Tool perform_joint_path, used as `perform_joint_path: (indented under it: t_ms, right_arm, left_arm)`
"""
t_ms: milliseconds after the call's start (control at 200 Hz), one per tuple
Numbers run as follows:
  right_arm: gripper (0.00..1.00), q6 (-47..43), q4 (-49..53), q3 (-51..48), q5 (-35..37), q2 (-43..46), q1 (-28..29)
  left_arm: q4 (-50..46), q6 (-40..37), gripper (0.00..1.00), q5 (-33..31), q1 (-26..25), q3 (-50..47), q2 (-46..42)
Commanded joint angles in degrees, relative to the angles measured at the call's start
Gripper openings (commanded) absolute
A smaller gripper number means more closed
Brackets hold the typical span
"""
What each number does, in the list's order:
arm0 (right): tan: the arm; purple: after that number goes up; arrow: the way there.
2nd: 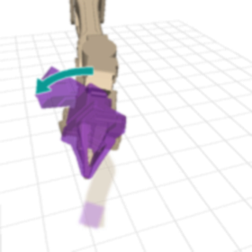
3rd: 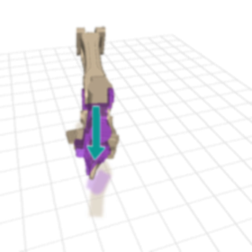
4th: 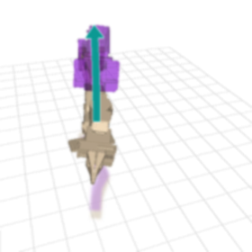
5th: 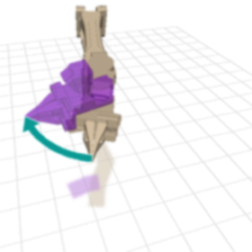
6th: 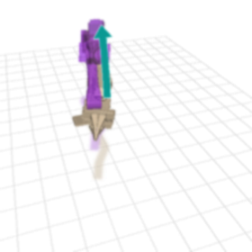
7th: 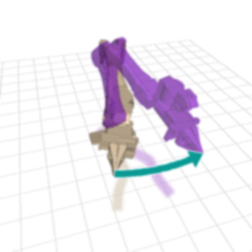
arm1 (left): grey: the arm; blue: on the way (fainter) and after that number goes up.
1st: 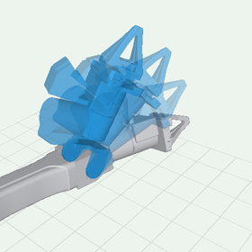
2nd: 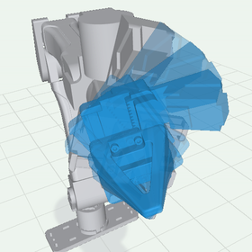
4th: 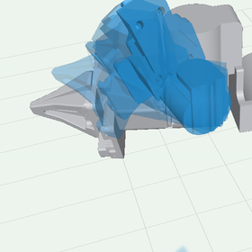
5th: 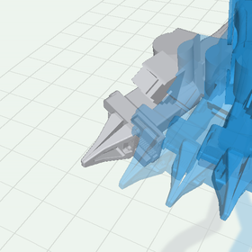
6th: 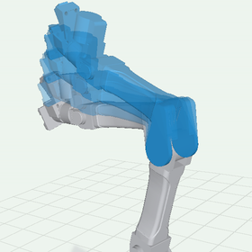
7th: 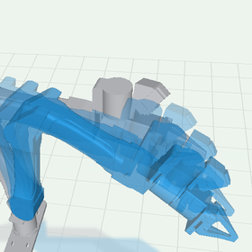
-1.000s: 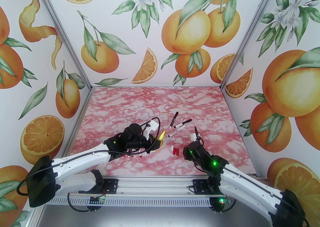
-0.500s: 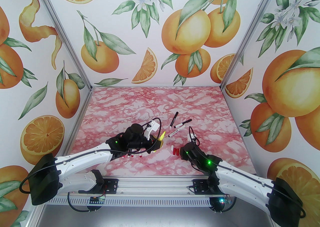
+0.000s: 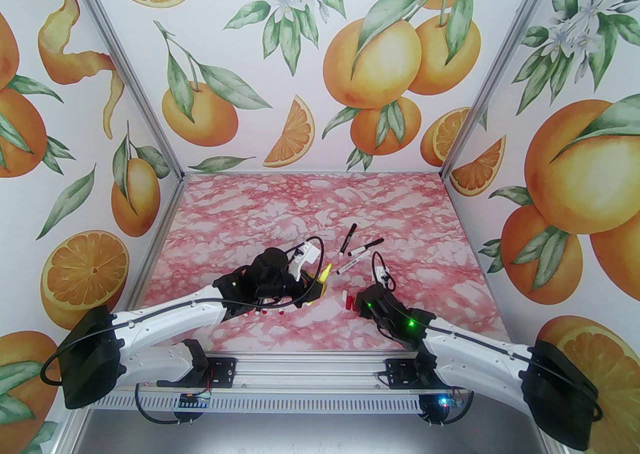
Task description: Open the pen caps
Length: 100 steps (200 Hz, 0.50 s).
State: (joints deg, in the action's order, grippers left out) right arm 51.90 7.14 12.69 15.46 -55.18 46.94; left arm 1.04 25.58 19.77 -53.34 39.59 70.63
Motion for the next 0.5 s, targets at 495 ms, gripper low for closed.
perform_joint_path:
  t_ms: [495]
  right_arm:
    - [0.25, 0.7, -1.3, 0.9, 2.6, -1.5, 0.5]
  left_arm:
    - [0.8, 0.5, 0.00, -0.2, -1.0, 0.5, 1.8]
